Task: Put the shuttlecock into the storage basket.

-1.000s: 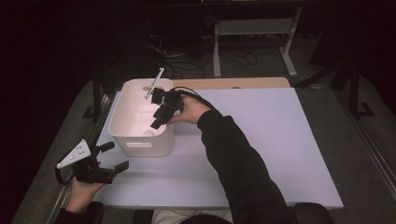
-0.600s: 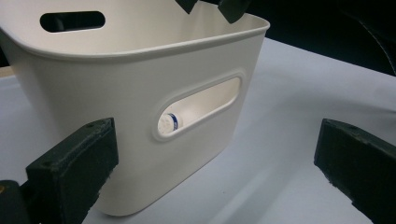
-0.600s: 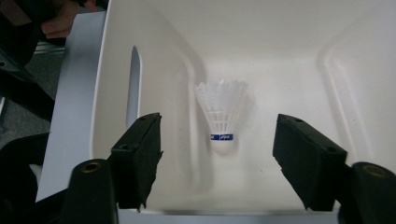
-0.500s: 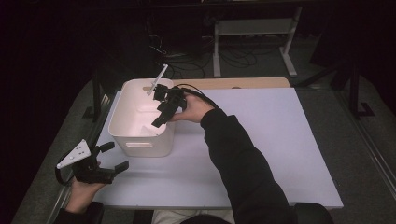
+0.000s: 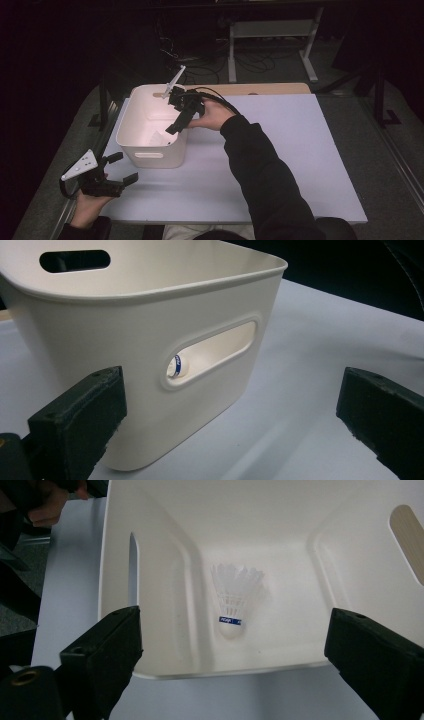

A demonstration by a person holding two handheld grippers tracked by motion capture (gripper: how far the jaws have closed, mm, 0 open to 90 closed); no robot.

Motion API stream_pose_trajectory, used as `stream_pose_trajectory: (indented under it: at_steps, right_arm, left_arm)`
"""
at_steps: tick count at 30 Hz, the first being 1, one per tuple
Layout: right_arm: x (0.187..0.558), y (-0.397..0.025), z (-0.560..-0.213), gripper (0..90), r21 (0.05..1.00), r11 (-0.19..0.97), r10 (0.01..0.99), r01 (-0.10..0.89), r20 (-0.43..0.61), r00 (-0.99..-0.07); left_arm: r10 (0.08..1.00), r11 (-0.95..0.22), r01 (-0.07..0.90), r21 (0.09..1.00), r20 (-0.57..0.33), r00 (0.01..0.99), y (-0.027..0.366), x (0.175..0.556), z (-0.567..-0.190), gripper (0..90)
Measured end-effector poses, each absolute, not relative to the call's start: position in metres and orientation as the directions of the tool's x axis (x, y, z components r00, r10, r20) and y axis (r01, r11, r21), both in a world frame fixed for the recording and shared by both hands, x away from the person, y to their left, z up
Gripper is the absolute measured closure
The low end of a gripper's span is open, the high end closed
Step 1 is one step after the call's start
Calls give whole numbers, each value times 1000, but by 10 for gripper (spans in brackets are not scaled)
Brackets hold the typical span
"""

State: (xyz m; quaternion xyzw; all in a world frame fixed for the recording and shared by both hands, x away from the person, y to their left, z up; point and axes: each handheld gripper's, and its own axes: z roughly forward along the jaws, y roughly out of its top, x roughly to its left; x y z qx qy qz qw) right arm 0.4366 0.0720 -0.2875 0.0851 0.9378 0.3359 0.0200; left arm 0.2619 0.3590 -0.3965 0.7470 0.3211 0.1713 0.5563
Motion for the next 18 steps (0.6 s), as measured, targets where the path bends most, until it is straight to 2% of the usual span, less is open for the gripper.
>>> stream_pose_trajectory:
  at_steps: [5, 18]
  right_arm:
    - [434, 67, -285, 0, 642, 752, 185, 149, 12, -983]
    - [429, 44, -280, 0, 683, 711, 219, 167, 11, -976]
  left_arm:
    - [671, -174, 289, 941, -102, 735, 359, 262, -397, 0]
    - [674, -178, 291, 940, -99, 732, 359, 262, -397, 0]
